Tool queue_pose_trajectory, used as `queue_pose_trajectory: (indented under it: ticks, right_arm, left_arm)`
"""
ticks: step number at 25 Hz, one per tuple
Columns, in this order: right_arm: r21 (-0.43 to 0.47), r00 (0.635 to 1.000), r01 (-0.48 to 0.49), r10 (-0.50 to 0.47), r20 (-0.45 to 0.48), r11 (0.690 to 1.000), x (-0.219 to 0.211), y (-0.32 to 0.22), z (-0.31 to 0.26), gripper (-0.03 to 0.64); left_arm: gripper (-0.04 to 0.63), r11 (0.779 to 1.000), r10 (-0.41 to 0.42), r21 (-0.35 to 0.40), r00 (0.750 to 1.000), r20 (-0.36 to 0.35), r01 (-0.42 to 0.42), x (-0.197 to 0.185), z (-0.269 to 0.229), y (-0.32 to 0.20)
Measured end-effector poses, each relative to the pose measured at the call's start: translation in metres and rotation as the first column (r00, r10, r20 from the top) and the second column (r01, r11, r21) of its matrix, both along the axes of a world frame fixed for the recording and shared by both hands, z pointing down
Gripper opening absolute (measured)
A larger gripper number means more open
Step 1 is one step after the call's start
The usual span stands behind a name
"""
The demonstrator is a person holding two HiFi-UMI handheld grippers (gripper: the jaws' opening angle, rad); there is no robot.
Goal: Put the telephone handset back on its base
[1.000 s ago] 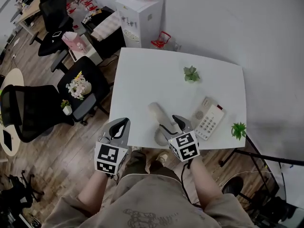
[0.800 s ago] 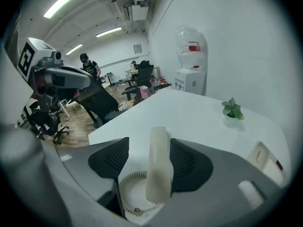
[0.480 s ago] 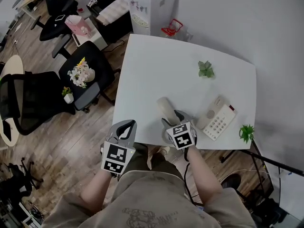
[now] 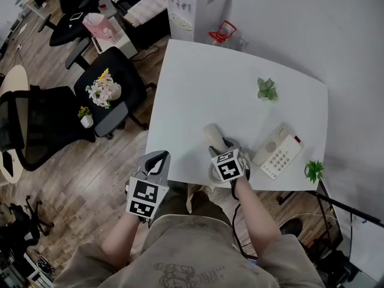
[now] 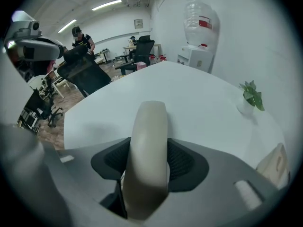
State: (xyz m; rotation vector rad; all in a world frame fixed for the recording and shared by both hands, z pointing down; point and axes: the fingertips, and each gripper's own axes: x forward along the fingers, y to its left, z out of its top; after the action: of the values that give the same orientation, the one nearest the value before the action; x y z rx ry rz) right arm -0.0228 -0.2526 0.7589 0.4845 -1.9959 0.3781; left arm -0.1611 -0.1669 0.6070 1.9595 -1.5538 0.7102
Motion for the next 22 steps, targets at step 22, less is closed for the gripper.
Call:
queue_pose_trajectory:
  ticks: [22]
  right_arm:
    - [0.106, 0.934, -0.271, 0.235, 0.269, 0.957, 0.03, -0.021, -0.138, 0.242]
  left_arm:
    - [0.0, 0.979, 0.143, 0.134, 0.987, 0.069, -0.152, 0.019, -0.063, -0.035]
